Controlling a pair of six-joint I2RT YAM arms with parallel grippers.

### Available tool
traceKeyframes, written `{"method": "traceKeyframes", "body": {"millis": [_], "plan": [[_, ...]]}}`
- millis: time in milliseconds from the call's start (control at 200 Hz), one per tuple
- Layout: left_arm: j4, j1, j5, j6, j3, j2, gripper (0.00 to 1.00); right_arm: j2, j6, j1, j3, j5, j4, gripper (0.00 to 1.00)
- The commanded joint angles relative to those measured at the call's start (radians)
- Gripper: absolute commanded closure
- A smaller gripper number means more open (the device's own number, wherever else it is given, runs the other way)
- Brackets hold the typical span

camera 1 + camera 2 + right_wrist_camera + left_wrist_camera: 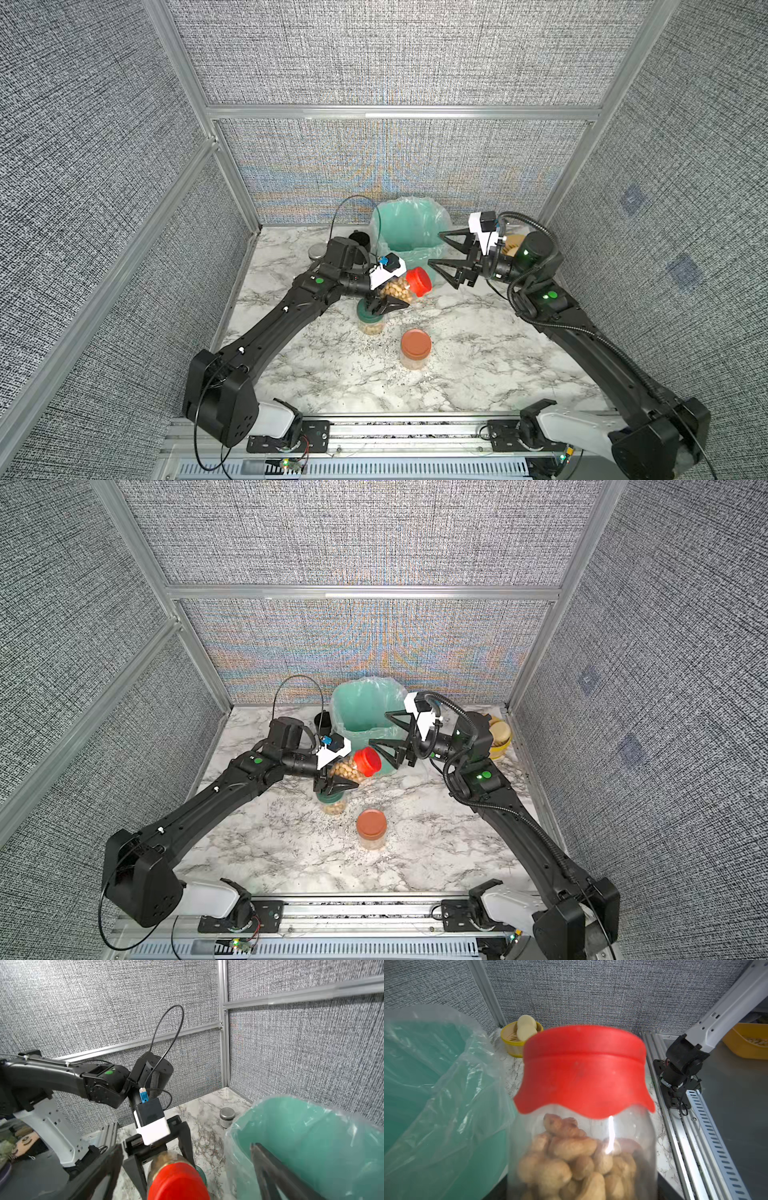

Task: Empty moldy peanuts from jars
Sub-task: Unscrew the lid from the jar.

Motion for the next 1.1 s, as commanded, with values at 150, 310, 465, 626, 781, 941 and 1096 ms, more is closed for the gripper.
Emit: {"method": "traceKeyframes", "body": {"millis": [150,310,465,626,781,941,1096], "plan": [[0.202,0.000,-0.114,-0.075,-0.029,-0.032,1.00,0.045,0.225,0.041,0.001,0.102,-0.056,0.02],[0.202,0.001,-0.112,-0.071,-0.030,-0.039,1.00,0.074,0.270,0.056,-0.017,0.120,-0.048,0.02],[0.199,0.001,-0.113,-0.071,-0.031,-0.043,1.00,0.097,0.270,0.080,-0.004,0.115,-0.063,0.02],[0.202,0.000,-0.116,-0.070,-0.030,-0.045,1.00,0.113,0.275,0.098,0.004,0.106,-0.076,0.02],[0.208,0.001,-0.127,-0.067,-0.030,-0.052,1.00,0.125,0.269,0.106,0.011,0.090,-0.093,0.04],[0.215,-0.001,-0.138,-0.071,-0.028,-0.052,1.00,0.136,0.251,0.106,0.027,0.071,-0.117,0.19],[0.212,0.001,-0.134,-0.071,-0.026,-0.053,1.00,0.143,0.226,0.107,0.038,0.043,-0.124,0.37]]}}
